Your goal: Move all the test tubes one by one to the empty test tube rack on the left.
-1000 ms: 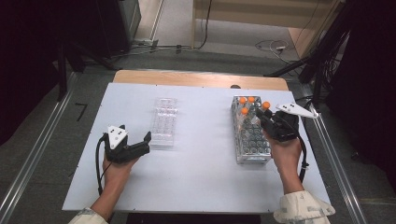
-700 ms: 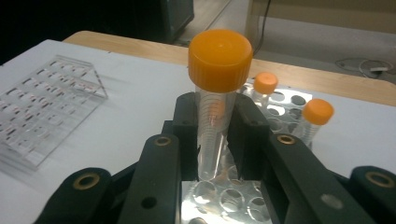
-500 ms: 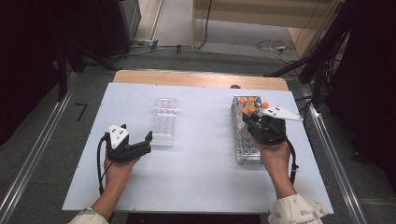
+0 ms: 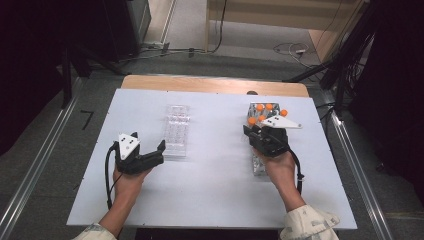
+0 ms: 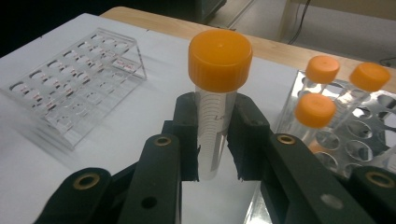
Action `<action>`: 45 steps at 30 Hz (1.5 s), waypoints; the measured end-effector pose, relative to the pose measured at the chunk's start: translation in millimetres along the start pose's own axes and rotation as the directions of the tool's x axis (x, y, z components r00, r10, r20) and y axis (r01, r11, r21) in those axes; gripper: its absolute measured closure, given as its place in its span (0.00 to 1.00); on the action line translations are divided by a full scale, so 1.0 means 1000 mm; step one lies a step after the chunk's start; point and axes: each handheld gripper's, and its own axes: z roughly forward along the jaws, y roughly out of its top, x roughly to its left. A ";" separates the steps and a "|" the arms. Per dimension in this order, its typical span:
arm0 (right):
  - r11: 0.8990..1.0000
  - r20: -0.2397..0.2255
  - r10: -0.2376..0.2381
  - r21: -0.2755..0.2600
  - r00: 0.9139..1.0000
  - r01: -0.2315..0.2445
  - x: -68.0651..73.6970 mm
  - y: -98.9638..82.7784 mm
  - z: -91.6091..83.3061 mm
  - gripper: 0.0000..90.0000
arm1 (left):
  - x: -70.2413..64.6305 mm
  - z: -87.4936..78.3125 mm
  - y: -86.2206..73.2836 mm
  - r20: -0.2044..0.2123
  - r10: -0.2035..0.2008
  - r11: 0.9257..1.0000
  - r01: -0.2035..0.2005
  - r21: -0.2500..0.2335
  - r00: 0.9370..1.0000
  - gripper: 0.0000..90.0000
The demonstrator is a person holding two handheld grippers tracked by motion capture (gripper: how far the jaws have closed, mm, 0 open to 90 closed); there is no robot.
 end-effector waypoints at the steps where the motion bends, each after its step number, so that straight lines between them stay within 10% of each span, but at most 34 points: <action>1: 1.000 0.000 0.000 0.000 1.000 0.000 0.000 0.000 0.000 0.80 | 0.000 -0.001 0.001 0.004 -0.005 1.000 0.005 -0.003 1.000 0.08; 22: 1.000 -0.049 -0.022 0.009 0.999 0.022 0.013 0.001 0.011 0.80 | -0.020 0.003 0.010 0.071 0.012 1.000 -0.012 -0.001 0.997 0.09; 45: 0.994 -0.117 -0.094 0.038 0.989 0.099 0.050 0.000 0.032 0.80 | -0.044 0.011 0.029 0.187 0.058 0.998 -0.054 -0.025 0.981 0.21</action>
